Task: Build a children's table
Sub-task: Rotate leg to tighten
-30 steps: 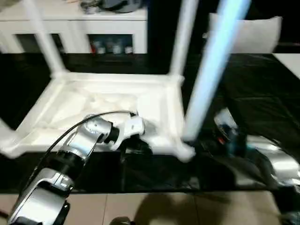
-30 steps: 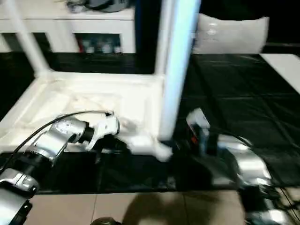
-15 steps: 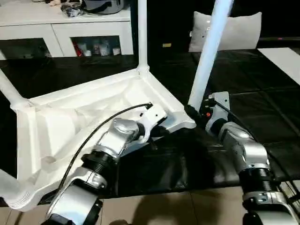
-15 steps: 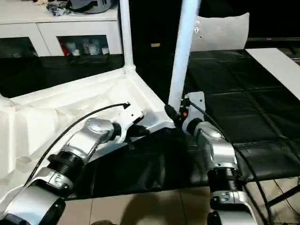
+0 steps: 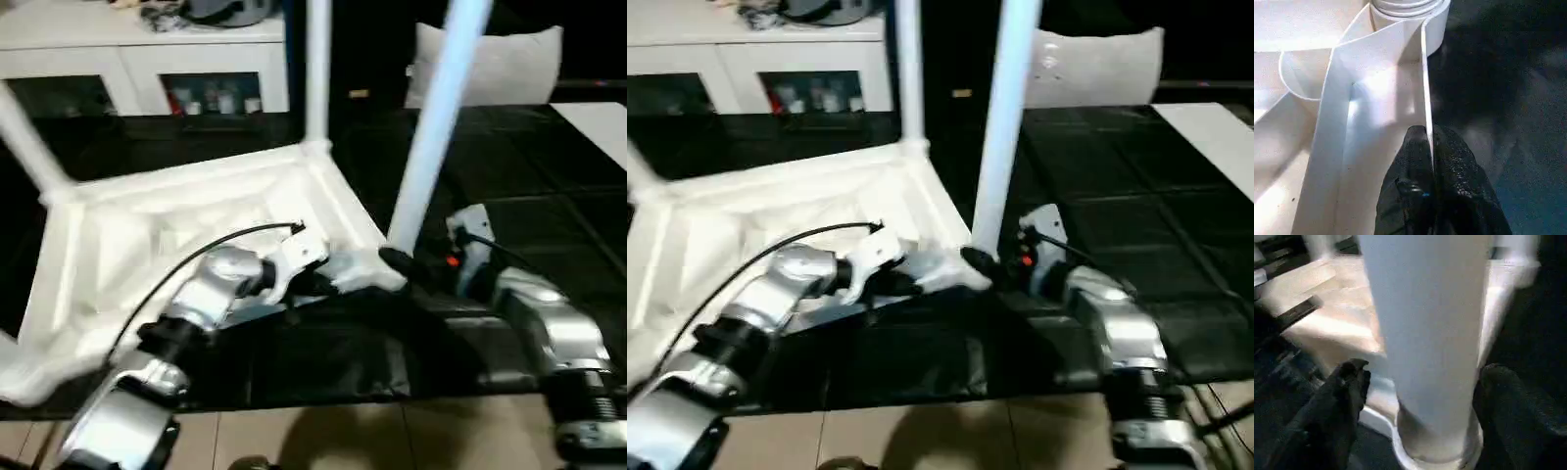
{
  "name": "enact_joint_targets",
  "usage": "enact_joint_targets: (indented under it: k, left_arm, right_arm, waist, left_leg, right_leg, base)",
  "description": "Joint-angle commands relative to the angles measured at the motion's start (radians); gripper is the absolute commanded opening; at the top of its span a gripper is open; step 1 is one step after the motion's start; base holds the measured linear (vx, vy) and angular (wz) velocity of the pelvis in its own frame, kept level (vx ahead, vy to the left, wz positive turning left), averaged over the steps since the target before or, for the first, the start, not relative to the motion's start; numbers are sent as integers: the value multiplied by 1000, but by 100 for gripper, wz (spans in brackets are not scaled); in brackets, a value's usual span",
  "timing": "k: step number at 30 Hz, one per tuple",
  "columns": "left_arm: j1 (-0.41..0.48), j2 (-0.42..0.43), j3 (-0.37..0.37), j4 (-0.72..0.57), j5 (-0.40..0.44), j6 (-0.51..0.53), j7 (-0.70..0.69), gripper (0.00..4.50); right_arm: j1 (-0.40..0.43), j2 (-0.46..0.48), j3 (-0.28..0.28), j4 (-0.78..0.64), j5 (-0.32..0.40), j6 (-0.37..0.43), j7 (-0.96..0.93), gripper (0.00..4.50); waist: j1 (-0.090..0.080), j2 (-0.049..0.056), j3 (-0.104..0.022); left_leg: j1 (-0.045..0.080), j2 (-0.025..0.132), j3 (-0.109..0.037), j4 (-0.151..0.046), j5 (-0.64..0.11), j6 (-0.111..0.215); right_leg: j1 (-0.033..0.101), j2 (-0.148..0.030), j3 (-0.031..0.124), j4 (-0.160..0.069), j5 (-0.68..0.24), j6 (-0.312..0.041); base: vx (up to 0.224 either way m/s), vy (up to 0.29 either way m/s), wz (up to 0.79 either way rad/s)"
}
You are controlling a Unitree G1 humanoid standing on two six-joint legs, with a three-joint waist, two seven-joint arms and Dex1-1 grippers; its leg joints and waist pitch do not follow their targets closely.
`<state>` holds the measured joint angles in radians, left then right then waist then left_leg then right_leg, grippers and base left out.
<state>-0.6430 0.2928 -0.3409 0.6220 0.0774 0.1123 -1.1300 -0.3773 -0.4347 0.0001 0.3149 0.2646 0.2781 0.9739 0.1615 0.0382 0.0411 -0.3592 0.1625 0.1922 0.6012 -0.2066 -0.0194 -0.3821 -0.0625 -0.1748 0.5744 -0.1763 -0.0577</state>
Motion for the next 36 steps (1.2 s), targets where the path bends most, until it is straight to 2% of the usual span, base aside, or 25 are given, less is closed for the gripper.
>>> enact_joint_targets:
  k: [1,2,4,6,7,8,9,12,13,15,17,19,21,26,33,34,36]
  left_arm:
    - [-1,17,-38,-28,5,-46,-77,0]
    - [0,25,-43,-29,6,-51,-92,0]
    - [0,60,-69,-27,13,-96,-157,0]
    - [0,79,-83,-28,16,-124,-192,0]
    - [-1,87,-88,-31,16,-132,-211,0]
    - [-1,92,-91,-33,15,-140,-226,0]
    - [2,101,-99,-43,10,-147,-253,0]
    - [8,114,-111,-62,3,-158,-294,0]
    - [10,119,-118,-69,1,-168,-313,0]
    - [13,124,-128,-84,-2,-174,-333,0]
    - [17,125,-133,-94,-5,-178,-347,0]
    - [15,125,-137,-95,-5,-184,-351,0]
    - [15,125,-138,-94,-5,-185,-352,0]
    - [14,123,-137,-91,-5,-187,-354,0]
    - [13,90,-102,-87,-30,-83,-296,0]
    - [10,72,-91,-86,-33,-48,-263,0]
    - [8,63,-85,-86,-32,-26,-245,0]
  right_arm:
    - [9,-29,20,-32,-6,-28,76,389]
    - [14,-43,27,-36,-6,-36,100,389]
    - [26,-91,51,-45,6,-44,202,389]
    - [37,-120,74,-59,9,-51,264,389]
    - [43,-134,88,-69,13,-46,299,389]
    - [47,-144,98,-74,18,-45,324,389]
    - [50,-156,113,-78,20,-44,354,361]
    - [50,-169,133,-77,27,-41,397,349]
    - [46,-172,140,-71,32,-34,420,336]
    - [41,-169,141,-64,41,-33,440,314]
    - [34,-164,145,-54,35,-52,448,310]
    - [30,-162,149,-47,39,-52,459,273]
    - [30,-162,151,-46,42,-51,464,269]
    - [39,-164,157,-62,70,-15,497,226]
    - [77,-123,120,-124,141,61,455,200]
    - [79,-95,108,-138,154,76,405,199]
    - [80,-82,105,-144,154,83,378,198]
  waist:
    - [3,-10,-65]
    - [7,-10,-65]
    - [13,-16,-64]
    - [16,-16,-63]
    - [15,-21,-62]
    - [18,-19,-62]
    - [19,-18,-62]
    - [22,-18,-62]
    - [23,-22,-63]
    - [33,-19,-64]
    - [34,-19,-64]
    - [34,-21,-64]
    - [34,-22,-63]
    - [33,-24,-64]
    - [35,-24,-63]
    - [34,-19,-61]
    - [27,-22,-57]
  left_leg:
    - [12,96,-44,-62,-120,90]
    - [15,97,-44,-62,-123,86]
    - [14,94,-43,-62,-129,86]
    - [12,93,-42,-62,-136,84]
    - [12,92,-41,-62,-138,85]
    - [12,92,-42,-63,-136,86]
    - [12,92,-41,-62,-136,87]
    - [14,96,-43,-63,-131,85]
    - [14,96,-43,-63,-130,85]
    - [15,97,-42,-62,-125,86]
    - [15,99,-43,-63,-122,84]
    - [15,100,-44,-63,-123,82]
    - [14,95,-41,-62,-124,79]
    - [14,97,-42,-63,-121,80]
    - [15,97,-42,-63,-121,75]
    - [15,96,-42,-64,-125,72]
    - [20,90,-41,-65,-151,55]
  right_leg:
    - [52,-133,88,-87,-317,11]
    - [50,-133,87,-87,-320,8]
    - [51,-133,86,-89,-337,8]
    - [52,-133,85,-92,-358,15]
    - [53,-132,85,-93,-368,20]
    - [53,-133,84,-93,-379,26]
    - [53,-132,84,-95,-385,31]
    - [49,-131,84,-93,-374,21]
    - [50,-132,84,-91,-370,18]
    - [49,-133,86,-90,-367,9]
    - [49,-133,87,-88,-359,3]
    - [48,-134,86,-86,-356,-2]
    - [50,-134,86,-91,-377,7]
    - [50,-132,85,-90,-373,17]
    - [50,-135,85,-92,-379,12]
    - [49,-134,84,-95,-394,14]
    - [47,-133,79,-107,-451,31]
  base:
    - [0,0,0]
    - [0,0,0]
    - [0,0,0]
    - [0,0,0]
    - [0,0,0]
    - [0,0,0]
    - [0,0,0]
    - [0,0,0]
    - [0,0,0]
    - [0,0,0]
    - [0,0,0]
    - [0,0,0]
    - [0,0,0]
    - [0,0,0]
    - [0,0,0]
    - [0,0,0]
    - [0,0,0]
